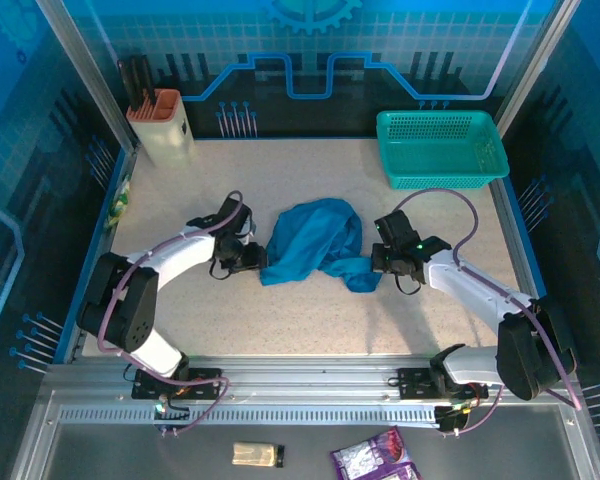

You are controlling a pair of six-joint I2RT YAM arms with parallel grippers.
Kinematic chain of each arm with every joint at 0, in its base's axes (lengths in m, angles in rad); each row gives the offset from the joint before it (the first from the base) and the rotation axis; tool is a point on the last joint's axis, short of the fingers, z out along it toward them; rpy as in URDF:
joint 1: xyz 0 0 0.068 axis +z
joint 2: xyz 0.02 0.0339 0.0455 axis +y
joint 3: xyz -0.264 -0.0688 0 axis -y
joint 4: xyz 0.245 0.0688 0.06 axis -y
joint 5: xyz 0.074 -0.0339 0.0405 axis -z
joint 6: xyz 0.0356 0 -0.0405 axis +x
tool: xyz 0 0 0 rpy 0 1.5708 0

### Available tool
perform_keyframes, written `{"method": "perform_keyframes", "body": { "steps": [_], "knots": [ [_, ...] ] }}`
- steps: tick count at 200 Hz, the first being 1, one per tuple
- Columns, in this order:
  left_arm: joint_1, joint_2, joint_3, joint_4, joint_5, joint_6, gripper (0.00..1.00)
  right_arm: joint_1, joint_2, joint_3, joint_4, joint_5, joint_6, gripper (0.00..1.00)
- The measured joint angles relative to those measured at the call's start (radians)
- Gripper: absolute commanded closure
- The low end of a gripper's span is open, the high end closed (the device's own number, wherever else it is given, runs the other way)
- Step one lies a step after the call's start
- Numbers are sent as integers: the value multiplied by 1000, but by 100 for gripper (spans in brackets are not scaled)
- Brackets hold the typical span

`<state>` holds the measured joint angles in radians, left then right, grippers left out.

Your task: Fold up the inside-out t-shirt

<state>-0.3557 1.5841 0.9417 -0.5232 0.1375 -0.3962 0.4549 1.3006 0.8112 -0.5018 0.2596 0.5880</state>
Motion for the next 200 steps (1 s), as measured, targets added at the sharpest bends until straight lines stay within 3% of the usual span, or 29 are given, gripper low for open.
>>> {"method": "perform_keyframes", "body": {
  "steps": [39, 89, 123, 157, 179, 200],
  "knots": [
    [-81, 17, 0, 0, -24, -24, 56, 0, 0, 0, 13, -19, 8, 100],
    [-101, 95, 3, -14, -69, -24, 57, 0, 1, 0, 18, -33, 12, 100],
    [-103, 120, 24, -29, -82, -16, 84, 0, 2, 0, 18, -35, 14, 100],
    [-101, 111, 55, -46, -111, -4, 100, 0, 2, 20, -1, -29, 6, 100],
    [-76, 43, 103, -89, -131, 12, 100, -6, -14, 92, -36, -1, -26, 100],
    [5, -78, 182, -117, -122, 29, 100, -32, -61, 192, -72, 35, -76, 100]
  ]
}}
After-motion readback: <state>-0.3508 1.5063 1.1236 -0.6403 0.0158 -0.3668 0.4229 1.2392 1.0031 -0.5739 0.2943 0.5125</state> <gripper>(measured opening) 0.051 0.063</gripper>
